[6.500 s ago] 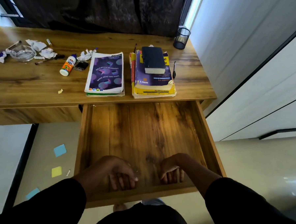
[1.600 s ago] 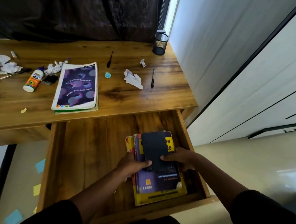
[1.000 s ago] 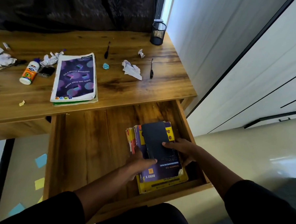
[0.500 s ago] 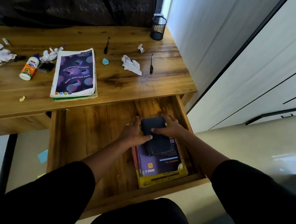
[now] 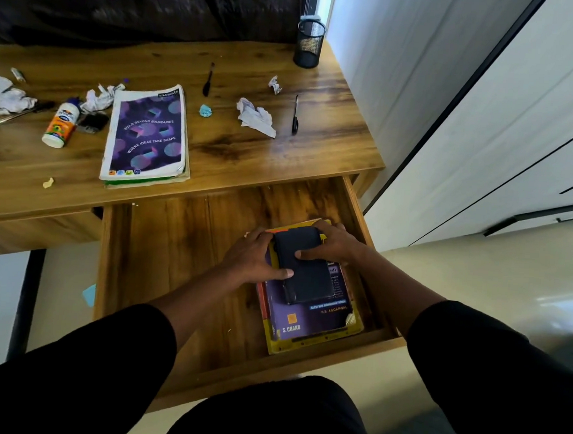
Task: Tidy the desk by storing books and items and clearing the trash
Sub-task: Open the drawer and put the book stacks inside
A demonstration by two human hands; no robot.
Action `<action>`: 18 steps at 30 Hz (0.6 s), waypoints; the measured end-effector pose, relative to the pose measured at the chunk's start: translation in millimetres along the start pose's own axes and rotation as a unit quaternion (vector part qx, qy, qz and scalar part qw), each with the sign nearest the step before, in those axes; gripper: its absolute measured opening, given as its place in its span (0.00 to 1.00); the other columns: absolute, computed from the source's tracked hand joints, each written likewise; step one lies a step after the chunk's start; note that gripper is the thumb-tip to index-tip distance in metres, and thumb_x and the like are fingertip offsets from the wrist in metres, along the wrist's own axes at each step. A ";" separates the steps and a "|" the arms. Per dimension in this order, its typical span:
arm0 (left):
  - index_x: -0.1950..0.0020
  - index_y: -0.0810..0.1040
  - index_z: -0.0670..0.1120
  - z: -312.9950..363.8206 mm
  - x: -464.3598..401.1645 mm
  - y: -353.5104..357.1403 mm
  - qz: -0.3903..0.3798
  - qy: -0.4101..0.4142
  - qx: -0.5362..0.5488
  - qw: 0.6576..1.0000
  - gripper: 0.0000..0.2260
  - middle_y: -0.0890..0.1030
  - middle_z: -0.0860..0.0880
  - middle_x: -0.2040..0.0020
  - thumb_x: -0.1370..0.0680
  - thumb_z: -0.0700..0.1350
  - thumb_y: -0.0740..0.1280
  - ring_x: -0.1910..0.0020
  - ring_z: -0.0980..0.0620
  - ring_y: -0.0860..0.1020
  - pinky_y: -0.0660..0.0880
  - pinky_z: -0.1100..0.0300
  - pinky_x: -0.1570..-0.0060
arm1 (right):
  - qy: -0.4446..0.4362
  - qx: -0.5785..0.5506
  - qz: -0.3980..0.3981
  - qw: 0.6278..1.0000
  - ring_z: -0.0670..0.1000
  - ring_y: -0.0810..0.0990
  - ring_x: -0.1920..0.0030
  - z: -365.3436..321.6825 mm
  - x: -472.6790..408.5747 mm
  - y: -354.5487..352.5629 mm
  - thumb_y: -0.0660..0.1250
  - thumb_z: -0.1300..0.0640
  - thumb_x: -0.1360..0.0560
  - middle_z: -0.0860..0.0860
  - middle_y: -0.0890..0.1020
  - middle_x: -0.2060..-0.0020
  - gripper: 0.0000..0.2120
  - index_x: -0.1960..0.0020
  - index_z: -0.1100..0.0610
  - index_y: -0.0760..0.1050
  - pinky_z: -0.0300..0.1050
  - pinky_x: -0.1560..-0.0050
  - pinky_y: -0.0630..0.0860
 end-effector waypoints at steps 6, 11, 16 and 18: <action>0.19 0.58 0.51 -4.8 10.6 12.7 0.002 0.014 -0.030 0.999 0.55 0.57 0.50 0.20 0.37 0.80 0.65 0.23 0.46 0.63 0.70 0.49 0.31 | -0.013 0.031 0.002 0.999 0.61 0.72 0.31 10.7 9.4 10.3 0.78 0.31 0.37 0.55 0.61 0.24 0.44 0.26 0.42 0.66 0.57 0.35 0.77; 0.19 0.53 0.56 -7.3 19.2 20.7 -0.035 0.005 -0.028 0.999 0.56 0.46 0.51 0.16 0.39 0.81 0.66 0.19 0.42 0.55 0.67 0.45 0.29 | -0.032 0.042 -0.012 0.999 0.60 0.69 0.28 17.5 14.8 15.7 0.79 0.32 0.38 0.54 0.66 0.26 0.44 0.28 0.41 0.66 0.57 0.36 0.74; 0.19 0.52 0.56 -5.4 24.6 25.8 -0.057 0.021 -0.054 0.997 0.58 0.37 0.50 0.17 0.41 0.83 0.64 0.20 0.39 0.57 0.71 0.45 0.31 | -0.026 0.063 -0.030 0.997 0.59 0.70 0.30 17.2 21.4 19.6 0.82 0.34 0.40 0.52 0.67 0.28 0.44 0.30 0.40 0.67 0.57 0.35 0.76; 0.19 0.51 0.57 -4.2 25.7 25.9 -0.065 0.021 -0.053 0.996 0.58 0.34 0.50 0.17 0.41 0.82 0.65 0.20 0.38 0.59 0.73 0.45 0.33 | -0.030 0.062 -0.030 0.997 0.58 0.71 0.31 17.8 24.1 22.5 0.82 0.34 0.41 0.51 0.68 0.28 0.44 0.30 0.40 0.67 0.58 0.36 0.77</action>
Point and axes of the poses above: each hand's wrist, its own x-axis away from the middle knuckle, its own y-axis out of the palm, z = x × y, the point moved 1 cm from there along -x, towards the middle knuckle
